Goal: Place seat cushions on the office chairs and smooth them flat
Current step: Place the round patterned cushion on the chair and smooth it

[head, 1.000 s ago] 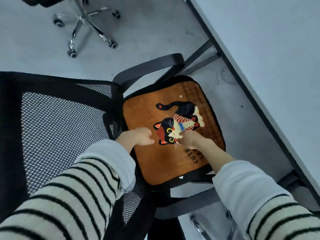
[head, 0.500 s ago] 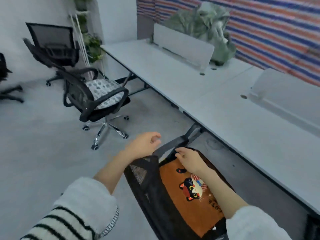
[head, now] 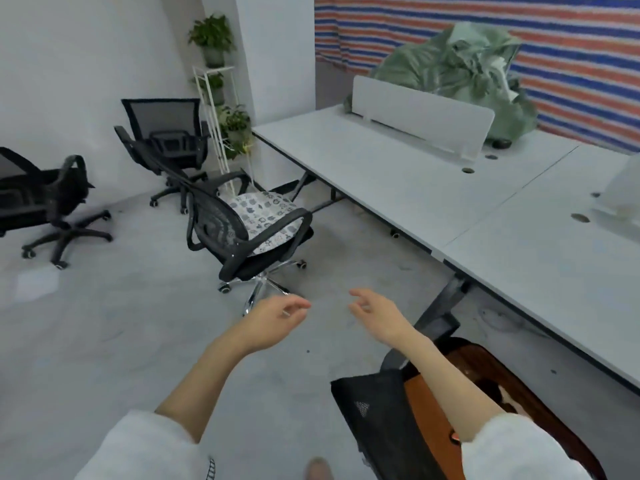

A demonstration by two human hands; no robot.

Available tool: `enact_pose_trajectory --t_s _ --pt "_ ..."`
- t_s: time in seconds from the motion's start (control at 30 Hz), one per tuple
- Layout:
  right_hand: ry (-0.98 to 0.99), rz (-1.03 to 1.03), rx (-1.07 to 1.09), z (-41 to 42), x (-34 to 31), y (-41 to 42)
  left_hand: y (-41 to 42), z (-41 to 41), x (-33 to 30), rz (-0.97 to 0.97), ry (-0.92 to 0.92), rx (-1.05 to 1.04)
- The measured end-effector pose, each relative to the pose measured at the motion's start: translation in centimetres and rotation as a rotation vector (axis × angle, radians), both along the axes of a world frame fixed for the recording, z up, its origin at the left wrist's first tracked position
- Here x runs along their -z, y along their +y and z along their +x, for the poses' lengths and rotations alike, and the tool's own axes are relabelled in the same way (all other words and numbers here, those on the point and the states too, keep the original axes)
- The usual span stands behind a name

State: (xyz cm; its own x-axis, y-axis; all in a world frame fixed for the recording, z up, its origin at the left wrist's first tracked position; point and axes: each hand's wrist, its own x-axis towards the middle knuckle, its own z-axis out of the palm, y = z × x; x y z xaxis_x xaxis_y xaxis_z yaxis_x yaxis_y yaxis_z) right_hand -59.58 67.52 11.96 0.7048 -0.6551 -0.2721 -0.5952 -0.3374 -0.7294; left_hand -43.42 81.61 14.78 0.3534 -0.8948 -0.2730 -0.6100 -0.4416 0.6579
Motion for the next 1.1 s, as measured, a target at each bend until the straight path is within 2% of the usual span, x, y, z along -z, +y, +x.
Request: enact_pose_trajectory --t_s 0.17,0.47,0.8,0.97,1.1 --pt "-0.044 0.025 0.034 9.5 1.2 -5.1 -6.5 9.8 0.2 0.035 -0.079 -0.026" --pt "-0.018 0.114 0.098 22.1 1.7 -15.2 -16.5 23.2 -0.1 0.086 -0.056 -0.04" --pt "0.062 0.127 0.162 38.7 4.9 -25.0 -27.7 39.8 3.9 0.14 -0.017 -0.005" --pt "0.085 0.127 0.153 45.1 5.4 -28.7 -32.9 45.6 6.1 0.155 -0.022 -0.023" --pt "0.148 0.14 0.129 48.9 7.1 -32.7 -35.3 48.6 9.6 0.271 0.051 -0.066"
